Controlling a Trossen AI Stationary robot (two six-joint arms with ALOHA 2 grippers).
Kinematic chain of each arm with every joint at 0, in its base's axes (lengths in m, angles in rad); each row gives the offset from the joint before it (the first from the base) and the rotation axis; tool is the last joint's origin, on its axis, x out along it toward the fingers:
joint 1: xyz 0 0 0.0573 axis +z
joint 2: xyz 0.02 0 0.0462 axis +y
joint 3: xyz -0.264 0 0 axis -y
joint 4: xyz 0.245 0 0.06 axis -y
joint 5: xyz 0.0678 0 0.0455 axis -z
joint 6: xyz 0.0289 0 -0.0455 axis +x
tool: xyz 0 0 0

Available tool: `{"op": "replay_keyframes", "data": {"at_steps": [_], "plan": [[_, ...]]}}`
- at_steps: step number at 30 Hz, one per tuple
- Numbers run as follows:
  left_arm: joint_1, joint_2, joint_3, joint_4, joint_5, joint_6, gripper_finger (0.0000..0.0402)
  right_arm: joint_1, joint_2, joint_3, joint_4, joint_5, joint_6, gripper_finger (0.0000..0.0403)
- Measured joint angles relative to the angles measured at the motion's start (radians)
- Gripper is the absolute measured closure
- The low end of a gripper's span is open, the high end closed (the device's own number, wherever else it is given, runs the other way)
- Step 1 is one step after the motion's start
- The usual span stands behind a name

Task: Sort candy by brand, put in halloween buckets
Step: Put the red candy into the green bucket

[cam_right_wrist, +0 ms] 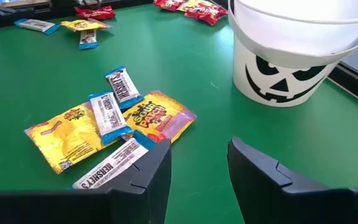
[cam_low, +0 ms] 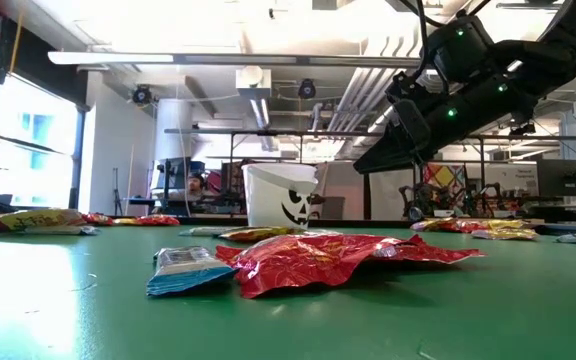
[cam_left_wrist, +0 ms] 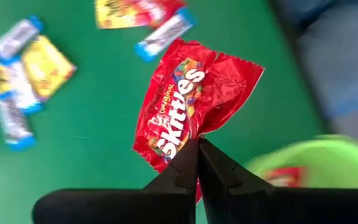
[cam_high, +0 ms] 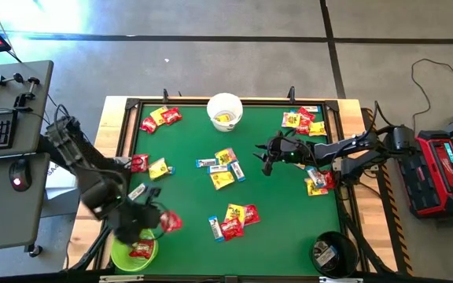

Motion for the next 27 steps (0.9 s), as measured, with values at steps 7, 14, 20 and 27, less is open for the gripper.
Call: {"op": "replay_keyframes", "data": {"at_steps": [7,14,20,27], "plan": [[-0.18,0.035,0.076,-0.019,0.019,-0.397,0.0401,0.0,0.0,0.0,0.0,0.0,0.018,0.0258],[-0.301,0.132,0.074,-0.157,0.089,-0.741,0.0401,0.0,0.0,0.0,0.0,0.002,0.011,0.0258],[-0.342,0.232,0.04,-0.155,0.126,-0.839,0.0401,0.0,0.0,0.0,0.0,0.002,0.01,0.0258],[-0.342,0.326,0.033,-0.1,0.148,-0.826,0.0401,0.0,0.0,0.0,0.0,0.002,0.01,0.0258]]}}
